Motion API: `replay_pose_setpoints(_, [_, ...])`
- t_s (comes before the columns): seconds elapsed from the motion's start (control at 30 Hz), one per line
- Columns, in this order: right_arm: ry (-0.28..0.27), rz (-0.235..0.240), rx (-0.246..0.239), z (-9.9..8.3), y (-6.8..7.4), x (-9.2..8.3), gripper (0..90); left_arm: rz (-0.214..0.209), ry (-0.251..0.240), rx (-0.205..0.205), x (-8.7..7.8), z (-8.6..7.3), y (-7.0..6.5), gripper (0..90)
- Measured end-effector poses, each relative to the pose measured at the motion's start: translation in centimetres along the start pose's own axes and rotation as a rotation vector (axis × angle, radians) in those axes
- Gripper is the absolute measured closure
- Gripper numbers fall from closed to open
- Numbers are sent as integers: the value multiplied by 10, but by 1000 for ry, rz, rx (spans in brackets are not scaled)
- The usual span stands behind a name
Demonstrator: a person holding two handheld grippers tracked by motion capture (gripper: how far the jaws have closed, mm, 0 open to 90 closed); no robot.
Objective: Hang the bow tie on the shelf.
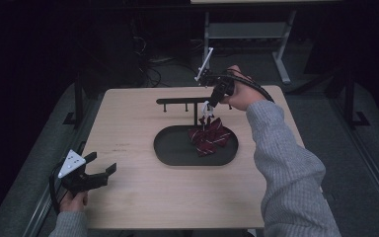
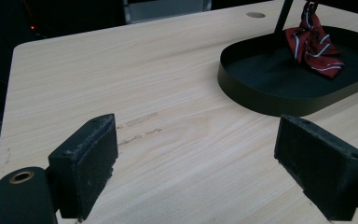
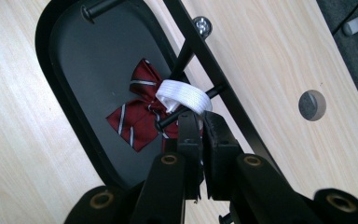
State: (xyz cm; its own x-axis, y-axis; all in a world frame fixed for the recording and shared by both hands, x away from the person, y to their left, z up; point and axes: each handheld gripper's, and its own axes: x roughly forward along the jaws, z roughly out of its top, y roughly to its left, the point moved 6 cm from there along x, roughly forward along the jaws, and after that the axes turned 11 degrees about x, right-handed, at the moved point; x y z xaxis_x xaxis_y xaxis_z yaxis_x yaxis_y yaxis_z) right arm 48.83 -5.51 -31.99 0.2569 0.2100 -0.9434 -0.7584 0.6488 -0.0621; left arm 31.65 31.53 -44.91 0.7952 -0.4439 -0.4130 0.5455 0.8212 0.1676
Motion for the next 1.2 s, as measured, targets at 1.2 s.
replay_pose_setpoints(1.2, [-13,58,9,-24,6,-10,764,-1,2,3,0,0,-1,128])
